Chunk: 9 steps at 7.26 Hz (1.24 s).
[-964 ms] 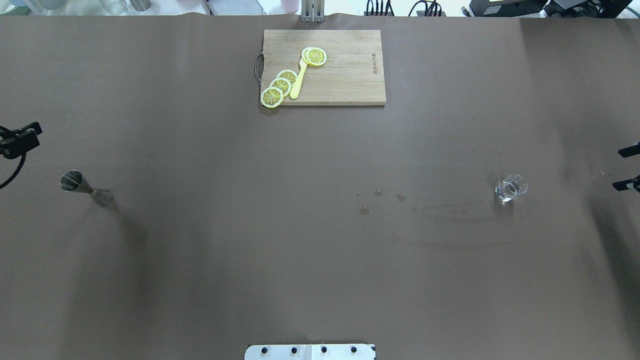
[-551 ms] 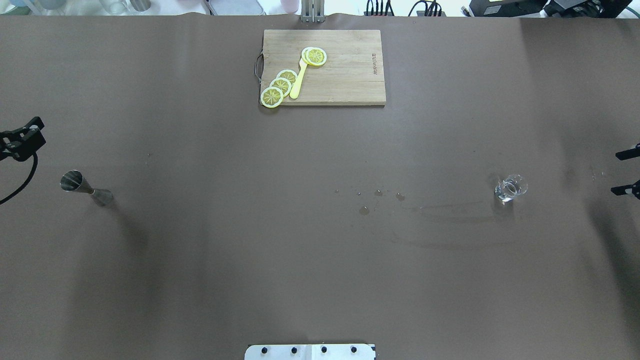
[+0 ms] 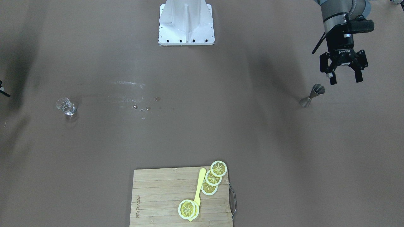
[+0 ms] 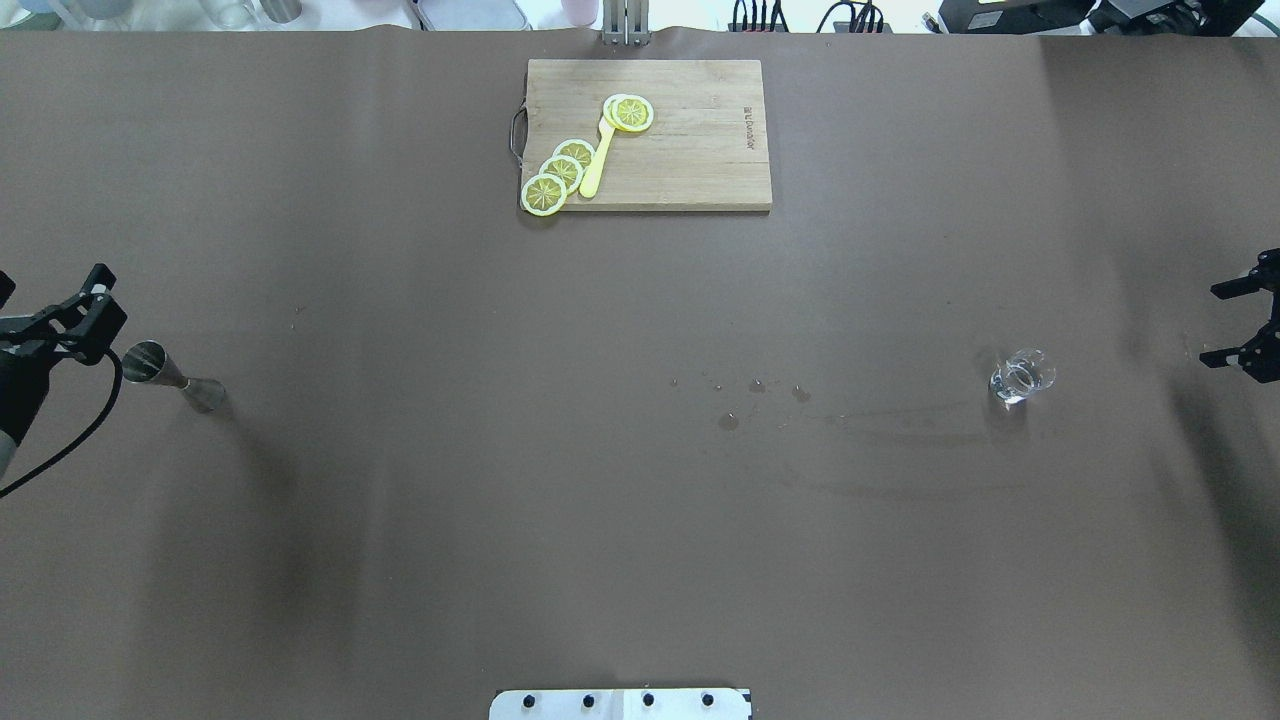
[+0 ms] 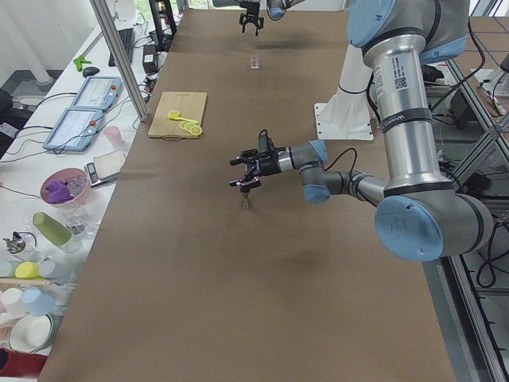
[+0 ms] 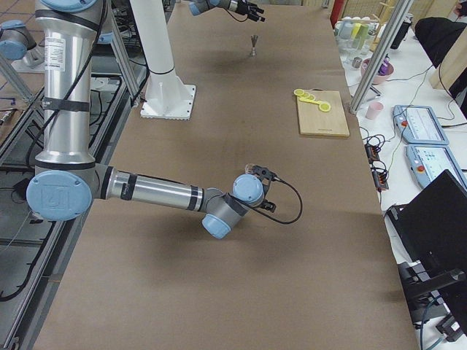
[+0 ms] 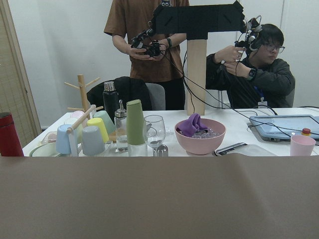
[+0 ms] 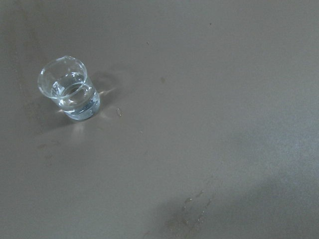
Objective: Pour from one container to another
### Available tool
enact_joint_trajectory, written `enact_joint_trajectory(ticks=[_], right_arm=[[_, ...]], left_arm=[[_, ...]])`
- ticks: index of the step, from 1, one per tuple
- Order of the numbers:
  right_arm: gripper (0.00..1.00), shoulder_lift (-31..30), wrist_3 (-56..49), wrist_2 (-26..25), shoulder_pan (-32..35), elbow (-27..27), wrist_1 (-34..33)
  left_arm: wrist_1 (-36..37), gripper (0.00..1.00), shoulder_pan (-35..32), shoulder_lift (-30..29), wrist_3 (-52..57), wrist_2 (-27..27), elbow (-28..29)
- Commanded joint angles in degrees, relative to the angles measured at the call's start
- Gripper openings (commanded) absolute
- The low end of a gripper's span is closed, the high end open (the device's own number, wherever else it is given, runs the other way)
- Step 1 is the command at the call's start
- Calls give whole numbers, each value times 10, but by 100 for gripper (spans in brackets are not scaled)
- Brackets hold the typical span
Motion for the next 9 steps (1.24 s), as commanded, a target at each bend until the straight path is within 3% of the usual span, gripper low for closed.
enact_joint_trajectory(ticks=[1,2,3,5,7,9], right_arm=[[100,16,-1,-2,-15,-19,27],[100,20,10,-2,-28,-17,32],[100,21,68,-2,-46,-11,41],[100,21,142,-3,-80,-18,143],[99,21,193,-24,-111,-14,152],[99,18,215,-50,-134,-13,191]], left_arm=[[-1,97,60,-7,-44,88,25],[1,97,84,-8,-57,126,37],[1,97,95,-14,-76,131,51],[2,97,115,-42,-80,167,90],[3,97,115,-70,-106,168,134],[3,97,117,-75,-110,168,142]])
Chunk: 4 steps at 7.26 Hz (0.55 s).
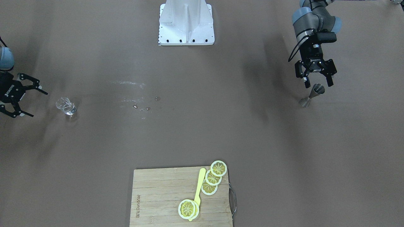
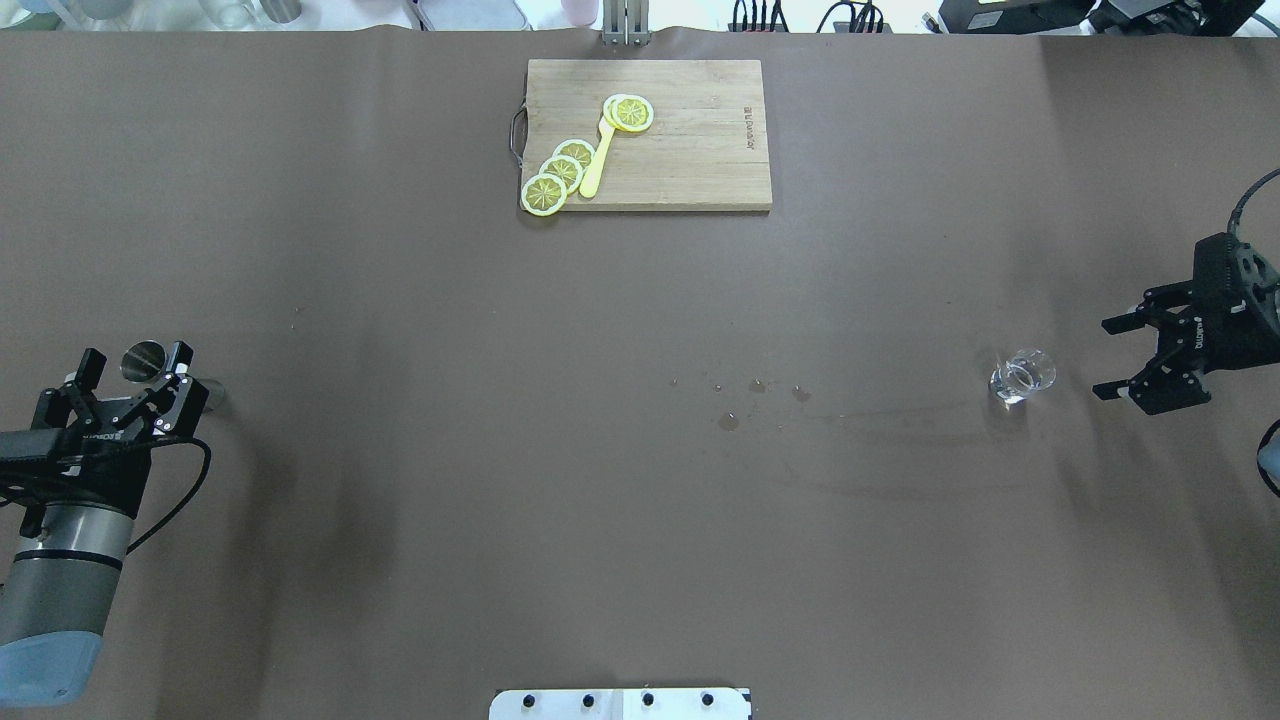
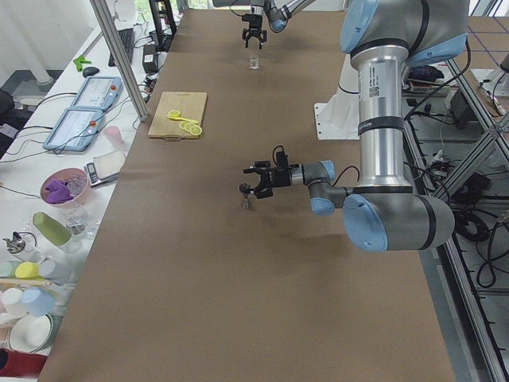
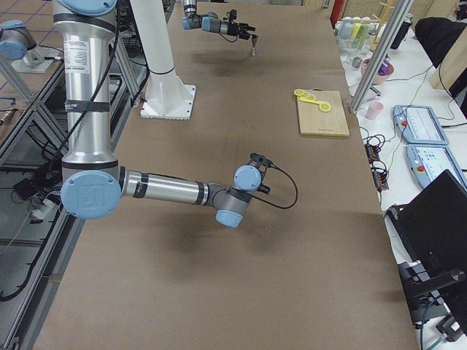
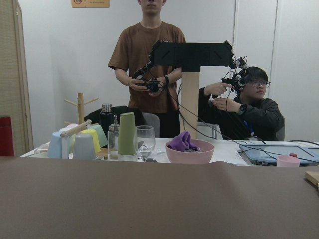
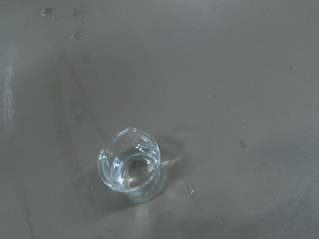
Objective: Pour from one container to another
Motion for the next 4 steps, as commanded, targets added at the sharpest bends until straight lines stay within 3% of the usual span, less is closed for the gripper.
enact_joint_trajectory(ticks=[1,4], right_arm=[[97,-6,14,-24,-25,-1,39],[97,-5,14,-66,-50,-2,41]], left_arm=[[-1,97,2,-4,-7,0,13],[1,97,3,-11,-31,0,39]])
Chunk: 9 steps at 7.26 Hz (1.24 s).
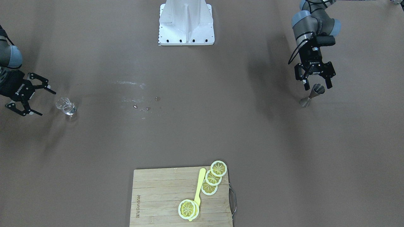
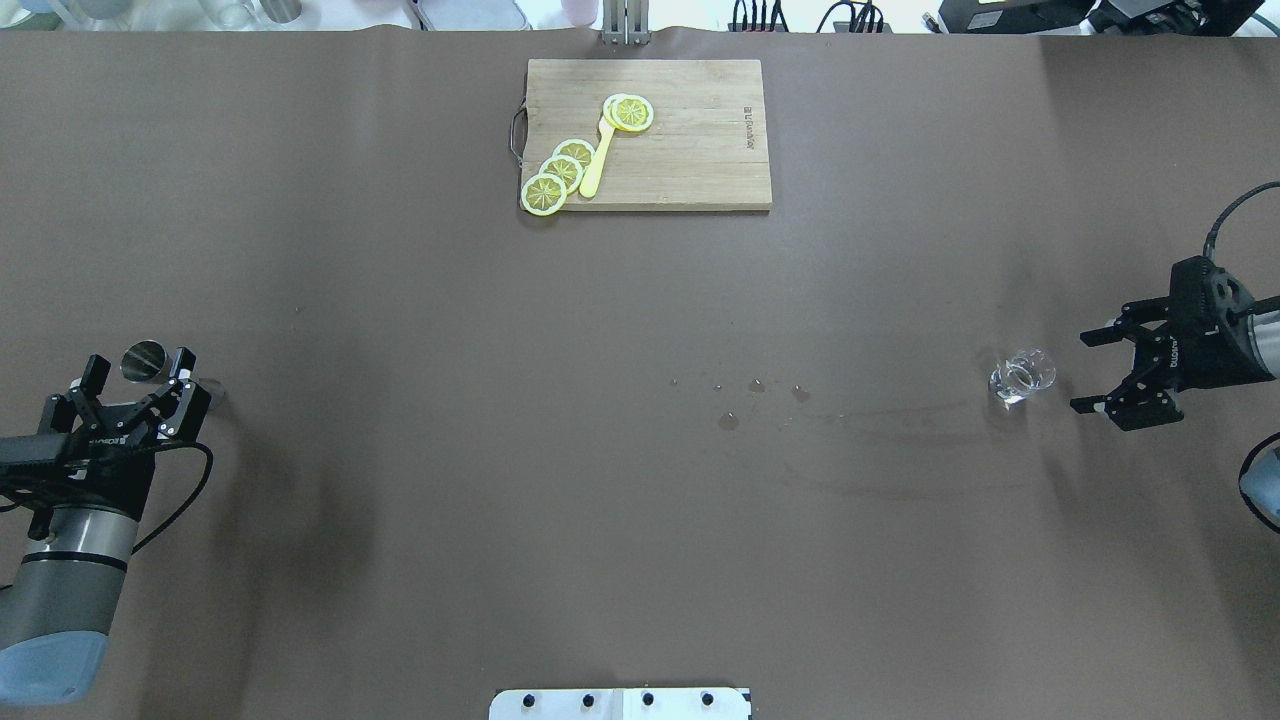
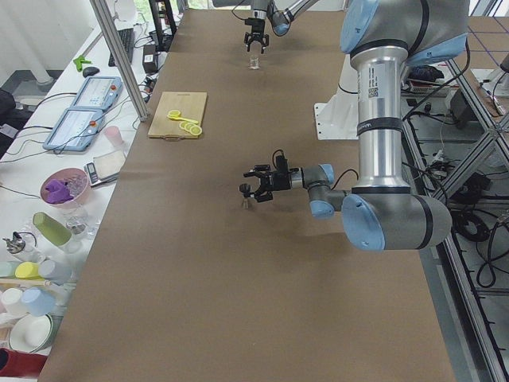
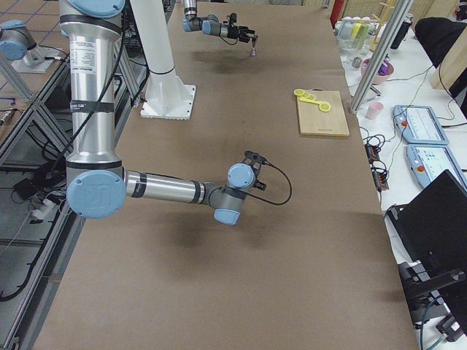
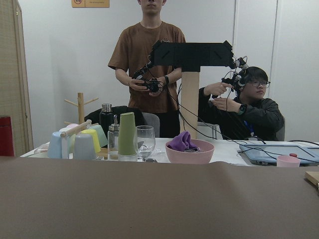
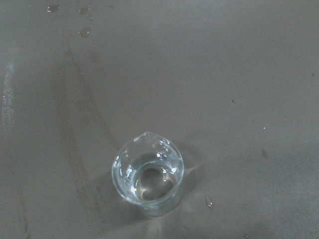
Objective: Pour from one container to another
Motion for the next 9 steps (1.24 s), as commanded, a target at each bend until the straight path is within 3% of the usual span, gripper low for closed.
enact_joint_trajectory(ticks=[1,4,9], right_arm=[[97,2,0,-22,-16,-1,4],[93,7,18,-69,-50,-8,30],[79,28,39,-83,-69,-24,48]], left_arm=[[1,97,1,-14,-14,-1,27],[3,97,6,-29,-31,-1,53],[5,97,11,-39,-40,-3,72]])
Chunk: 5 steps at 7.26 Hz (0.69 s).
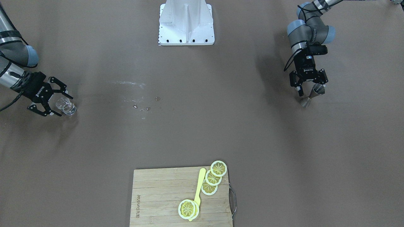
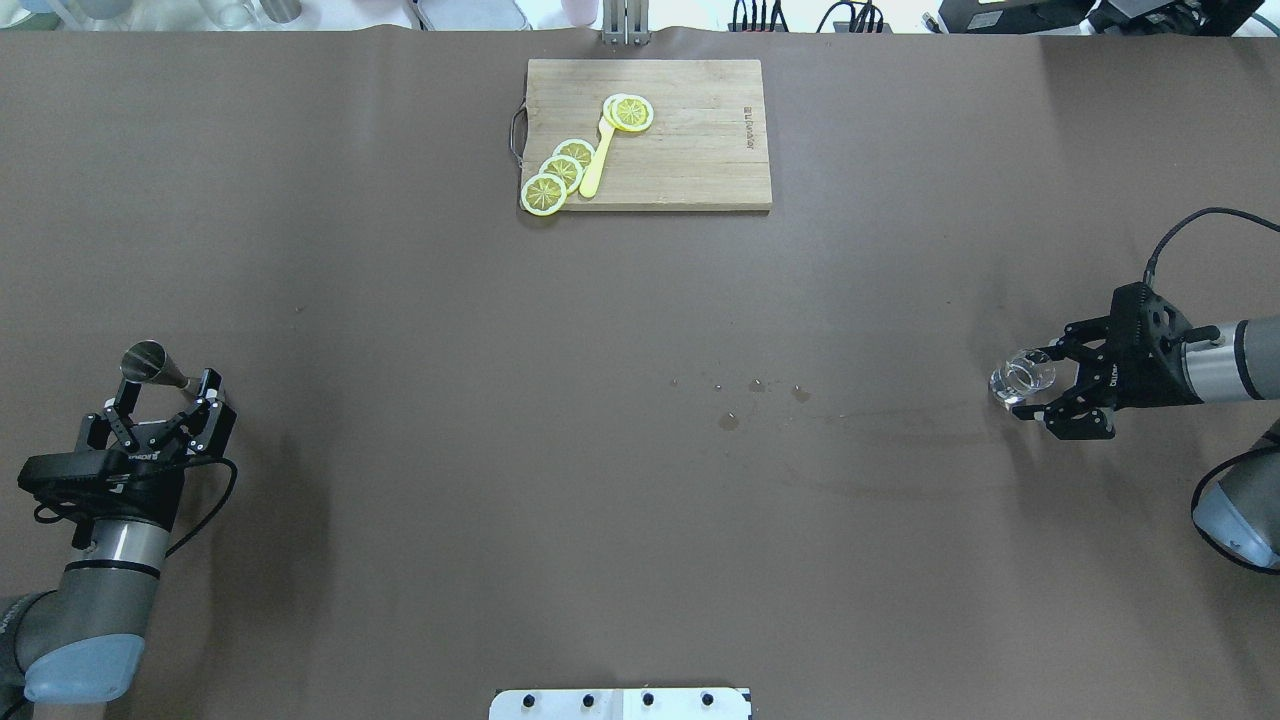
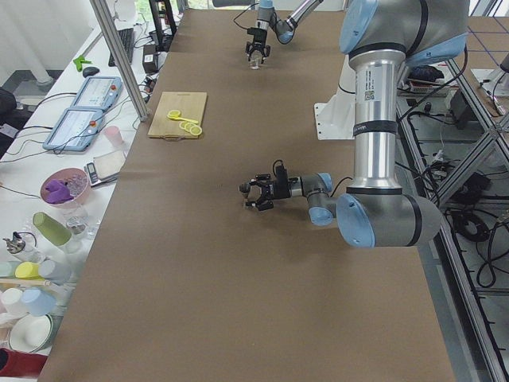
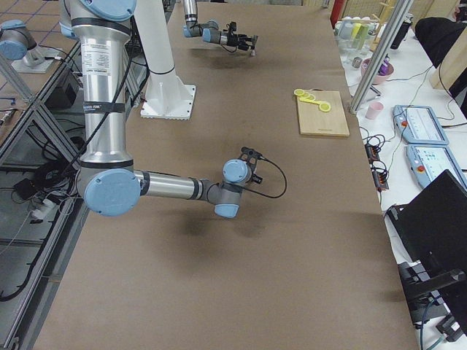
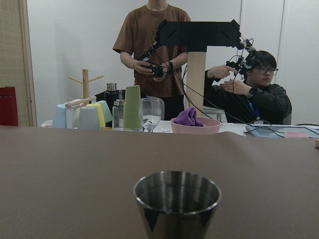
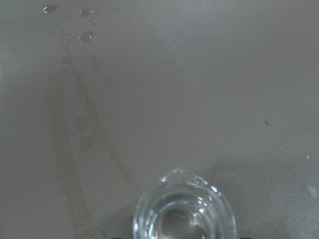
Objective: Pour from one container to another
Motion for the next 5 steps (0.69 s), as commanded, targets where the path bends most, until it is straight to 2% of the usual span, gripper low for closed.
enact_joint_trajectory(ticks=[1,5], right_arm=[[79,17,1,-1,-1,-15,2],[72,15,3,-1,2,-19,23]], left_arm=[[1,96,1,-2,-3,-2,4],[1,94,0,-9,-5,-5,8]])
